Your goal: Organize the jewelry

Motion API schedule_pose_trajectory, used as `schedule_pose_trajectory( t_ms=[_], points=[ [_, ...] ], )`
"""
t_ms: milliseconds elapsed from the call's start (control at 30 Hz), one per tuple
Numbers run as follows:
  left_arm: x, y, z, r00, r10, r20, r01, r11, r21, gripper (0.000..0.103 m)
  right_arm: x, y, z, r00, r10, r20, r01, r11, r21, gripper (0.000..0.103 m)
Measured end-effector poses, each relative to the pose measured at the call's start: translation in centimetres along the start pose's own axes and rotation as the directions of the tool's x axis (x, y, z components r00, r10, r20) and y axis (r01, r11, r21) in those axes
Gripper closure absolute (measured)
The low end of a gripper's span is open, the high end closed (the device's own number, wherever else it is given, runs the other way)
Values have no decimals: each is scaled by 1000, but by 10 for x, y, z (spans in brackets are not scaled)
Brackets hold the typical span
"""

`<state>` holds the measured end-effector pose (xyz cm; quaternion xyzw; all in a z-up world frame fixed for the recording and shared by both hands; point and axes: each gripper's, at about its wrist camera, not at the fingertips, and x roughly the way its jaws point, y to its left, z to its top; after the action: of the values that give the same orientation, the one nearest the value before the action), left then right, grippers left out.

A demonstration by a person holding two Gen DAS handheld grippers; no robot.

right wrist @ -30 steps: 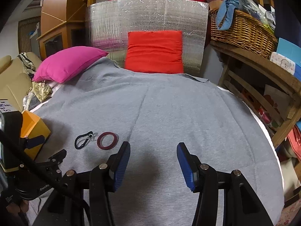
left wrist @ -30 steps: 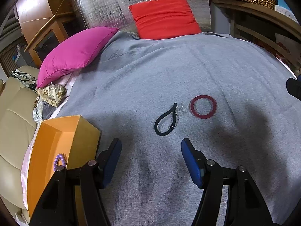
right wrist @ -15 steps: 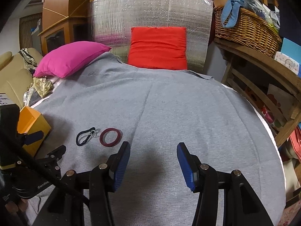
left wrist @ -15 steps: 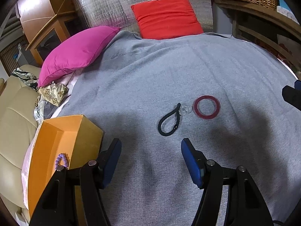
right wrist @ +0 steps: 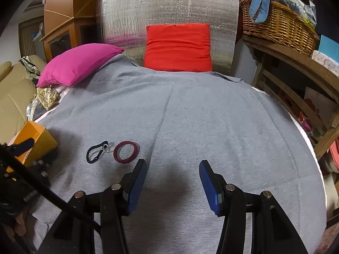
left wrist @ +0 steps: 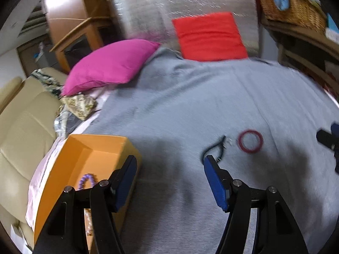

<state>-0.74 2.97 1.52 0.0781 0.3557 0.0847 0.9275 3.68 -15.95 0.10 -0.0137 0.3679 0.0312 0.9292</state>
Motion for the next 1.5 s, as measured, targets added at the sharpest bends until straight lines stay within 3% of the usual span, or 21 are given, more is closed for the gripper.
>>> schedule_pose_trajectory(
  t_ms=[500,833,1000,1133,1267,1500],
  points=[
    [-9,34,-2,999,38,33,-37,999,-36,36,11,29,-4,1000,4,-18,-5,999,-44,47],
    [-8,35,-3,999,33,30,-32,999,-35,36,14,28,-4,1000,1,-22,-2,999,-47,47],
    [10,36,-5,999,-29,-38,27,998,-60,36,27,24,4,997,78,-29,-79,996,-30,47],
    [32,33,-6,990,-87,-113,78,994,-77,36,53,20,14,983,164,-80,-162,986,38,50],
    [45,29,-3,983,-125,-136,113,990,-88,36,87,28,24,965,217,-148,-212,976,49,54],
    [62,15,2,963,-221,-152,208,973,-96,36,126,42,23,954,202,-221,-202,979,24,57]
  ],
)
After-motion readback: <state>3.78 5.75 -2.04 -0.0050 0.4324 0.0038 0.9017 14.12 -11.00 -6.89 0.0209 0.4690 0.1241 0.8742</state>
